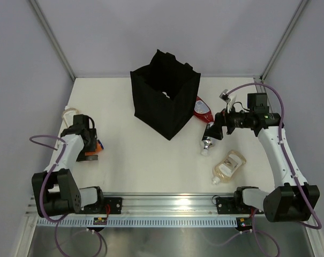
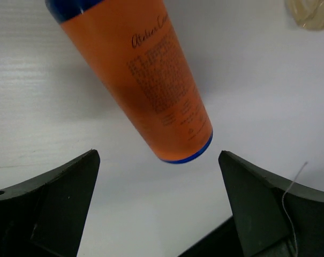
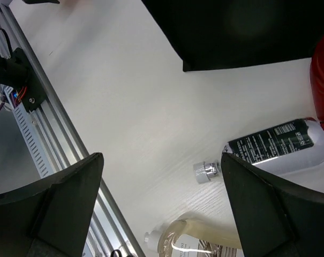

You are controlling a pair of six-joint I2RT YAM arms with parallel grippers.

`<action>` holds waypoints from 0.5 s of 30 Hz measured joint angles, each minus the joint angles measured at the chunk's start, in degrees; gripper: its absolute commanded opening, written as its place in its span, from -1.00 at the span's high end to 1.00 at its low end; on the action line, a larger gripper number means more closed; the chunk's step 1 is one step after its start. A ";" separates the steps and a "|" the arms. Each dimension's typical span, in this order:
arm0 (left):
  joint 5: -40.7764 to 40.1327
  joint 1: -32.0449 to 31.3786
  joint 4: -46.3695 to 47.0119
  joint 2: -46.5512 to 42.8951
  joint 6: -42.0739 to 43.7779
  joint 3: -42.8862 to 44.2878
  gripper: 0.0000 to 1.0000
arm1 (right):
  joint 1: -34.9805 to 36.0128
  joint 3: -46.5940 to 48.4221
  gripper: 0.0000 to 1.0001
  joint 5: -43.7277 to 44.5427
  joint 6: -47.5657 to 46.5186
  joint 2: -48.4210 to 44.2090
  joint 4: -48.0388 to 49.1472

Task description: Place the personal care products into the canvas bag

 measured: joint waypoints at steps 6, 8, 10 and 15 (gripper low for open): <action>-1.07 5.38 1.03 6.32 1.40 4.02 -0.98 | -3.26 -3.34 -0.99 -4.66 -1.57 -1.84 1.81; -0.98 6.62 0.94 9.25 2.36 5.55 -0.97 | -3.93 -4.13 -0.99 -5.95 -1.55 -2.14 2.73; -0.52 7.76 0.20 13.29 3.52 7.15 -0.96 | -4.72 -4.92 -0.99 -7.08 -1.46 -2.38 3.76; 0.07 8.68 -0.55 20.28 6.12 8.87 -0.66 | -7.32 -7.04 -0.99 -9.27 -0.46 -4.15 6.08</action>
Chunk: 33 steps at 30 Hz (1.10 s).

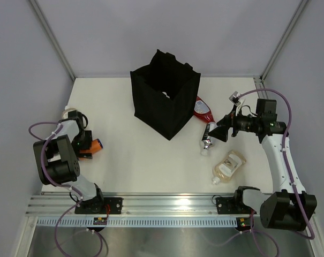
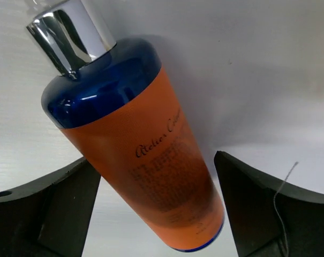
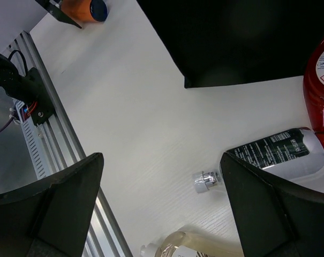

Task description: Place the personal care products into the canvas bag

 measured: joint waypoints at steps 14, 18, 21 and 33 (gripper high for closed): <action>5.97 0.02 8.46 -4.79 12.72 -5.25 1.00 | -7.21 -4.55 -0.99 -5.49 2.97 -5.86 4.61; 11.91 -0.48 13.49 -10.38 17.59 -9.57 1.00 | -9.22 -5.07 -0.99 -6.71 2.99 -5.97 5.20; 16.22 -1.27 17.07 -16.06 20.94 -12.74 1.00 | -10.38 -5.35 -0.99 -7.52 2.97 -5.84 5.27; 28.44 -17.88 30.71 -33.42 28.22 -13.64 1.00 | -11.15 -6.21 -0.99 -8.11 2.80 -5.73 5.40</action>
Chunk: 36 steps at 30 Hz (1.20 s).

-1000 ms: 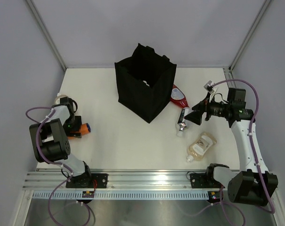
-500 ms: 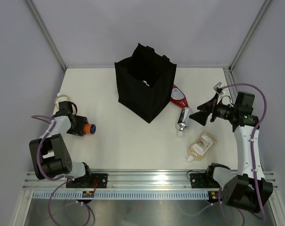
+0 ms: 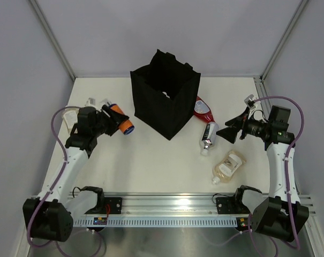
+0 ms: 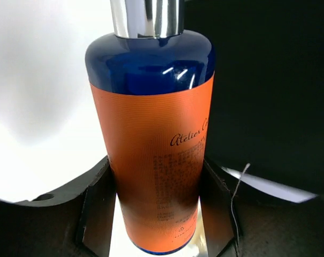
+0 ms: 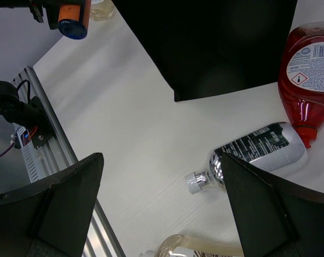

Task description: Place the personal care products into the canvas bag

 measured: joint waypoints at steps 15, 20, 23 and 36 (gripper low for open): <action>-2.10 -23.54 -1.46 24.81 10.82 59.74 1.00 | -1.38 -0.37 -0.99 0.07 -0.02 -0.04 0.26; -3.69 -26.03 -7.17 41.57 15.67 75.45 1.00 | -2.14 -0.76 -0.99 0.09 -0.02 -0.04 0.44; -5.73 -27.06 -11.82 47.69 19.85 77.15 1.00 | -2.47 -0.81 -0.99 0.09 -0.02 -0.04 0.44; -9.40 -27.52 -18.18 50.31 31.52 62.71 -0.53 | -3.34 -1.01 -0.99 0.33 0.13 -0.02 0.72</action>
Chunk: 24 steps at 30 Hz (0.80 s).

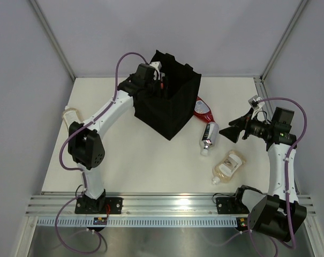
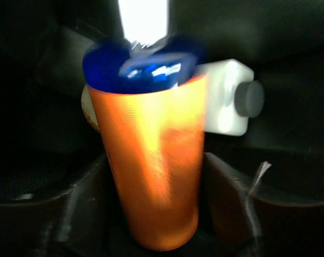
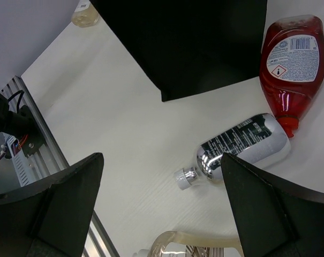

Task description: Place the personal care products into the canvas bag

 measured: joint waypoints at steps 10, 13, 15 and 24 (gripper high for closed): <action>1.77 -0.26 5.60 -4.46 2.36 -2.23 -0.98 | -0.13 -0.61 -0.99 1.92 0.28 0.04 0.63; 1.73 -0.26 5.81 -5.99 3.39 -2.21 -0.98 | -0.13 -0.61 -0.99 2.56 0.26 0.20 0.59; 1.70 -0.26 5.79 -7.26 4.31 -2.21 -0.98 | -0.15 -0.59 -0.98 3.10 0.28 0.59 0.50; -1.70 1.31 6.80 -23.15 9.38 -6.01 -0.98 | 1.49 4.66 -0.99 16.83 6.75 7.65 -3.54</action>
